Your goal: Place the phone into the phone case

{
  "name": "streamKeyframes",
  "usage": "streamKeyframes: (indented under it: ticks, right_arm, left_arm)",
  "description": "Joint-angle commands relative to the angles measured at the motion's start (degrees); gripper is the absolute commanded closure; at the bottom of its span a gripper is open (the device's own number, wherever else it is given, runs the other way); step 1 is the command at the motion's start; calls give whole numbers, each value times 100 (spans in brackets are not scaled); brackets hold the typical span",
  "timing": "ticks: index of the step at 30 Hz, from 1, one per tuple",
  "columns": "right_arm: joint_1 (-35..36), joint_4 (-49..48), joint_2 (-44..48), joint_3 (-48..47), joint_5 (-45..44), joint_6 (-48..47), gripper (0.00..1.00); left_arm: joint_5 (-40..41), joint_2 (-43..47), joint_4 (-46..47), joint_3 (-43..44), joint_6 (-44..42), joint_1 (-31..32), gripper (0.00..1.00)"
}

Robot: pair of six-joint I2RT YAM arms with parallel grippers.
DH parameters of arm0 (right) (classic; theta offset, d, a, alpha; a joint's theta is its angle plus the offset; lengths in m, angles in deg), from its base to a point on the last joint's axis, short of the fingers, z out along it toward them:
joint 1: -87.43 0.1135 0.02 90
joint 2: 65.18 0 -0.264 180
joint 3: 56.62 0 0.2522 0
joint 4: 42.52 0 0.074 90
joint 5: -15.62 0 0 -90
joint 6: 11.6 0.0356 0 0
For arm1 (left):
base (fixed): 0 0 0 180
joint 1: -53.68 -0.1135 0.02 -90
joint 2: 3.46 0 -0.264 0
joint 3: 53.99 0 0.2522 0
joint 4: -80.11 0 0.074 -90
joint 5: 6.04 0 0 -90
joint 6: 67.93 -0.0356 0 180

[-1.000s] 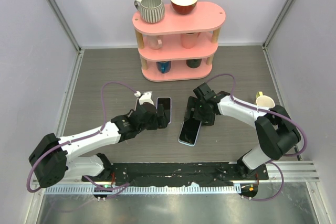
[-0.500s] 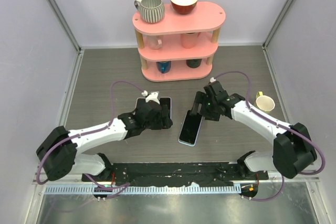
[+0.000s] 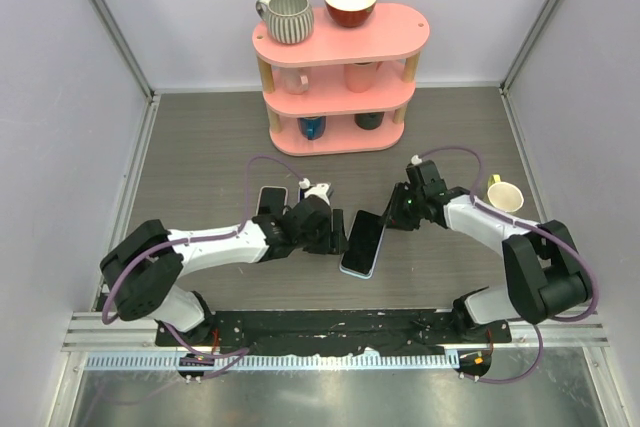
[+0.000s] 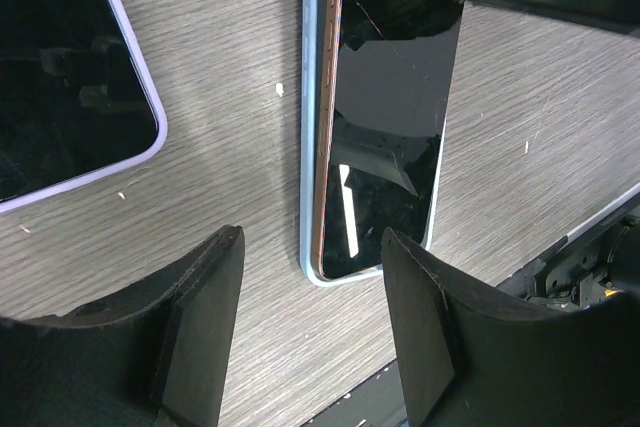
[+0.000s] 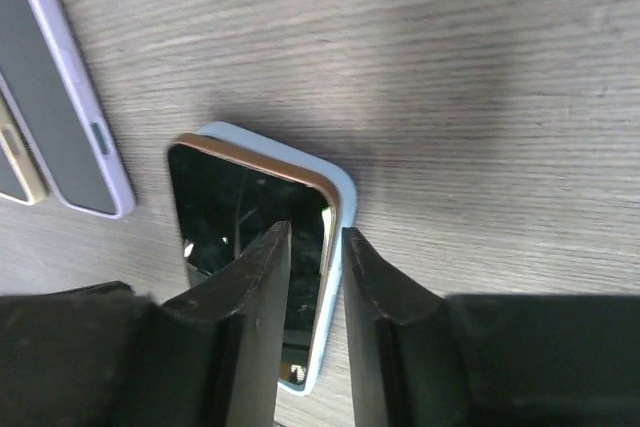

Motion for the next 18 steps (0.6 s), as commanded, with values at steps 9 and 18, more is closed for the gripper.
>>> streamKeyframes:
  ticks: [9, 18]
  right_arm:
    - [-27, -894, -321, 869, -85, -96, 74]
    - [-62, -1009, -297, 984, -76, -122, 67]
  left_arm:
    - [93, -248, 207, 330, 51, 70, 39]
    - [313, -520, 128, 532, 69, 79, 38]
